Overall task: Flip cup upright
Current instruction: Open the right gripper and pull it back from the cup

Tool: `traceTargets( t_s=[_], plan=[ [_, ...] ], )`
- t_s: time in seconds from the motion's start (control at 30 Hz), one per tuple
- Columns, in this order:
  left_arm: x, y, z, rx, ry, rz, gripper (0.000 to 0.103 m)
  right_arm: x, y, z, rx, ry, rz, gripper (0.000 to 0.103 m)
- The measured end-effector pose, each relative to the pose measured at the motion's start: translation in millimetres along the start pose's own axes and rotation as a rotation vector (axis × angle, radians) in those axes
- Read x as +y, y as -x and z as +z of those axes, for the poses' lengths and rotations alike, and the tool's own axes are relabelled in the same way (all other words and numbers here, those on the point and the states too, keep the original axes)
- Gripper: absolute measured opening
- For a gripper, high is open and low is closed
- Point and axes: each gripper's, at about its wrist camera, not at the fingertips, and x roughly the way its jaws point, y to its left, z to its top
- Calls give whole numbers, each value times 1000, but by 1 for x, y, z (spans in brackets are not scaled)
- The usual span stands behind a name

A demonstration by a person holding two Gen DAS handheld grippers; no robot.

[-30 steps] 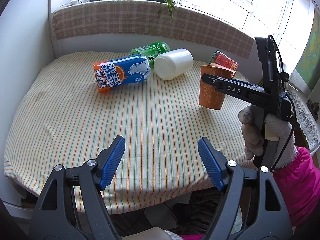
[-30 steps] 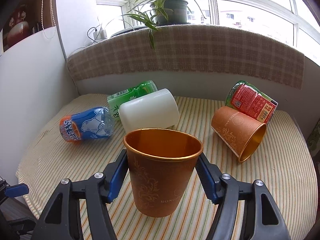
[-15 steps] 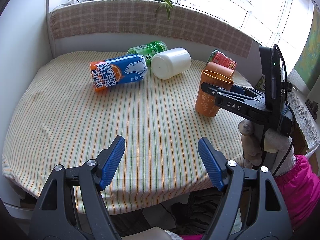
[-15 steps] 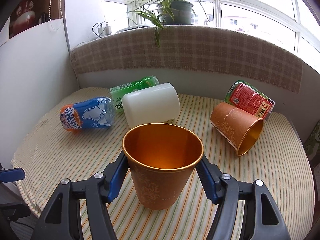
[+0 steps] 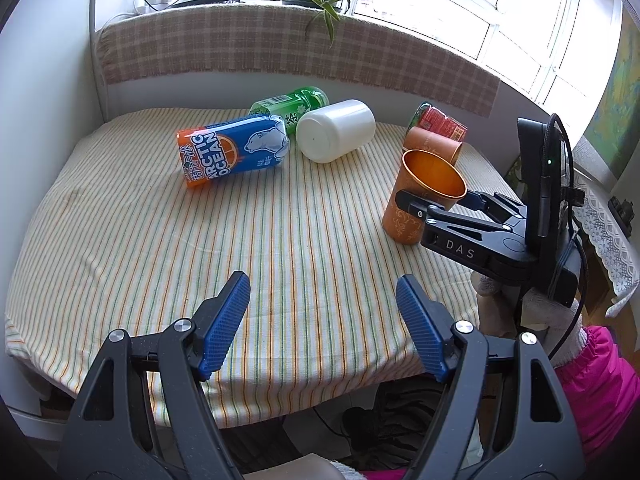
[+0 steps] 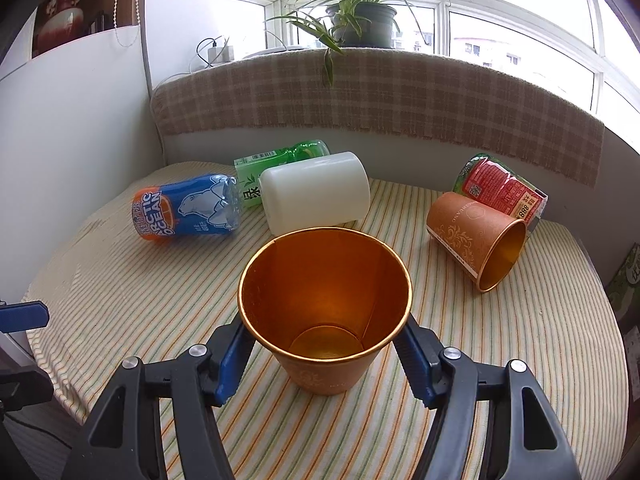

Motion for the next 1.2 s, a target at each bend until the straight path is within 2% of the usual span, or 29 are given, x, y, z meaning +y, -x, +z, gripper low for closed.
traceTargets(
  t_s=[1.2],
  plan=[
    [-6, 5, 9, -58, -26, 7, 78, -10, 21, -18, 10, -50, 8, 68]
  ],
)
